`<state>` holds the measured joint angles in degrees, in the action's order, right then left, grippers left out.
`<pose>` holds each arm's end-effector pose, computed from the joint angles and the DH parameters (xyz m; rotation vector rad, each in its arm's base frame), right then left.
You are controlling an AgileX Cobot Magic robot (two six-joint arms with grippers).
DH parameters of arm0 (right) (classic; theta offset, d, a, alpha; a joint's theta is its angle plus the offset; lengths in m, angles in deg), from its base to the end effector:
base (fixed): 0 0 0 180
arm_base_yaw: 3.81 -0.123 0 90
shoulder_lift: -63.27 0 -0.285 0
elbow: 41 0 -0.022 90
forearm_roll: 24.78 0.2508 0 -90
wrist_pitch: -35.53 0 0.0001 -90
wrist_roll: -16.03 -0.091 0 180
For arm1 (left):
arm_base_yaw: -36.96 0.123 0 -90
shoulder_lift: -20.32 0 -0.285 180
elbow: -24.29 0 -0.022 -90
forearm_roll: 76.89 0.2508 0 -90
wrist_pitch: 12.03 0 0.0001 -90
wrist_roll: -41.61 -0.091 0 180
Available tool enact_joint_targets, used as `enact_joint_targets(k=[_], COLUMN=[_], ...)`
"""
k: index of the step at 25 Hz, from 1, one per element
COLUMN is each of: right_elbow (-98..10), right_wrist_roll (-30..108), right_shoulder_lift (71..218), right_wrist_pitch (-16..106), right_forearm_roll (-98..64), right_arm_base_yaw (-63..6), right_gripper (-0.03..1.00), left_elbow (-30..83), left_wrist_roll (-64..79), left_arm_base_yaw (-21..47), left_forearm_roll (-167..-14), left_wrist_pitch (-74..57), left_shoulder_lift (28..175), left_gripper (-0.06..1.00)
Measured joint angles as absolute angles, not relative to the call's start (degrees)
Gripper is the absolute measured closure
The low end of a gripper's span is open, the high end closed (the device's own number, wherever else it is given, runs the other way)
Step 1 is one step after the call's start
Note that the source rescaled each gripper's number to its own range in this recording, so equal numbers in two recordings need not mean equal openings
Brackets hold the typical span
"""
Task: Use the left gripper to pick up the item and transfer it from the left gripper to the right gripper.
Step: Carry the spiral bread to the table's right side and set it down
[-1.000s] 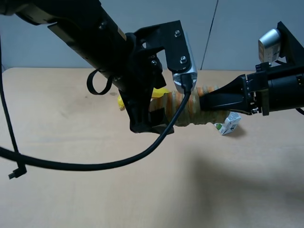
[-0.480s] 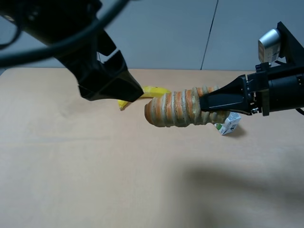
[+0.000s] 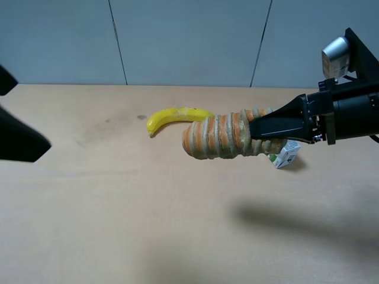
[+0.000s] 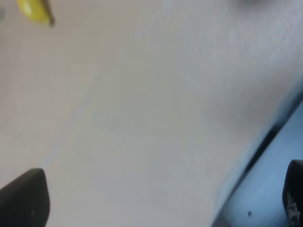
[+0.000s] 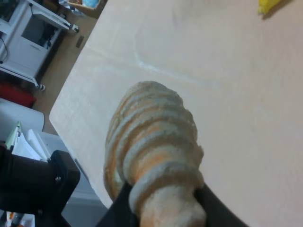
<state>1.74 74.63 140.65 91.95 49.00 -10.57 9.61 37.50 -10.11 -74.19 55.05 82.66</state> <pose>0.1886 0.0957 0.2507 -0.4506 2.3041 1.2233 0.1121 -0.1148 0.3795 1.0979 2.2799 -0.2421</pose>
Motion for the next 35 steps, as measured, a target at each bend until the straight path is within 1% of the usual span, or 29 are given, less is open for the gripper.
enact_joint_targets(k=[9, 13, 19, 23, 26, 35], right_elbow=[1.74, 1.74, 1.74, 1.74, 1.74, 1.74], right_wrist_roll=[74.63, 74.63, 74.28, 73.1, 72.57, 71.56], right_shoulder_lift=[140.65, 140.65, 140.65, 140.65, 140.65, 140.65], right_wrist_pitch=[91.79, 90.36, 88.12, 86.35, 86.2, 86.2], right_forearm_roll=[47.76, 47.71, 47.71, 47.71, 47.71, 47.15], right_arm_base_yaw=[-10.57, -10.57, -10.57, -10.57, -10.57, -10.57], right_gripper=[0.94, 0.94, 0.94, 0.94, 0.94, 0.95], left_elbow=[-12.54, -18.5, -20.33, -22.57, -24.51, -24.51], left_wrist_roll=[40.34, 40.52, 40.52, 40.53, 40.78, 40.96], left_arm_base_yaw=[-10.11, -10.11, -10.11, -10.11, -10.11, -10.11], left_forearm_roll=[-74.18, -74.73, -76.07, -76.89, -77.53, -77.53], left_wrist_pitch=[55.07, 55.07, 51.57, 50.76, 49.65, 48.85], left_shoulder_lift=[59.9, 49.26, 34.45, 28.5, 27.9, 27.85], left_gripper=[-0.03, -0.03, -0.01, 0.02, 0.04, 0.05])
